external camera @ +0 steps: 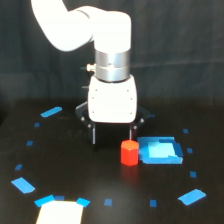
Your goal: Pick up the red object from the table
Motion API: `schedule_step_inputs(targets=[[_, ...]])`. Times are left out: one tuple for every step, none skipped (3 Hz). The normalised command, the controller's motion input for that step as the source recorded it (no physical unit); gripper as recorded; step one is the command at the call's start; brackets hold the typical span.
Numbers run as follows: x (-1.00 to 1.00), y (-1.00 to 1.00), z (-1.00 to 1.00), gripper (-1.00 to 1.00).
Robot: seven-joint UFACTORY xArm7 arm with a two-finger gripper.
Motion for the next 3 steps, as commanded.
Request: schedule_step_inputs(targets=[[0.2,-0.49,-0.51,-1.0],[-0.16,-0.52,-0.44,-1.0],[-0.75,-1.0,-0.63,-1.0]])
